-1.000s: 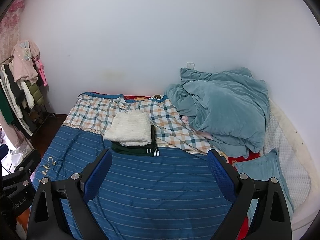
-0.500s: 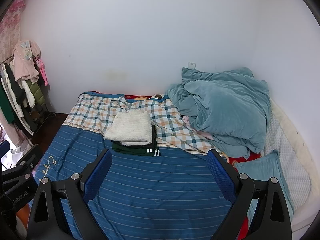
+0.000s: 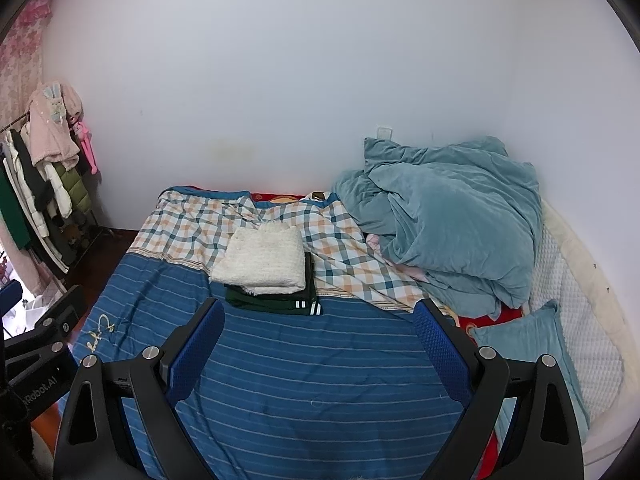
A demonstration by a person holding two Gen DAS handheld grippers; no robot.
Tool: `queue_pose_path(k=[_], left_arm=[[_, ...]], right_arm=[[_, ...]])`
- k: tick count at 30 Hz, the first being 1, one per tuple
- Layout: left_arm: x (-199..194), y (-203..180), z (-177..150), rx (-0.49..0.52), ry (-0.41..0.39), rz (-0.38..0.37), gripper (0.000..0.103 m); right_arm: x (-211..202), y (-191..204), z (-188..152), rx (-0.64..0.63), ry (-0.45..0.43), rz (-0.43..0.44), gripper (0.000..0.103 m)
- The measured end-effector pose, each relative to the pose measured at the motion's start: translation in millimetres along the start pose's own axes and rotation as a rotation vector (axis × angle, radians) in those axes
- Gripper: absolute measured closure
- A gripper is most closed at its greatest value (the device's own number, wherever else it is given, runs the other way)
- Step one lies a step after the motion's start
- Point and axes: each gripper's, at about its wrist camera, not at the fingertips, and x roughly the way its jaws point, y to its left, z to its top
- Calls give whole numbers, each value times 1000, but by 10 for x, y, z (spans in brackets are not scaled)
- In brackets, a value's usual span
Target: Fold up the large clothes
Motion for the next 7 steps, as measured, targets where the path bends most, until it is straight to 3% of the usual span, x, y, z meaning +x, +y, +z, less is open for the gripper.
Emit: queue_pose_path(k=[7], left_arm=[[-5, -22, -14, -2, -5, 6, 1]], right_arm=[[19, -5, -3, -2, 11, 2, 6]])
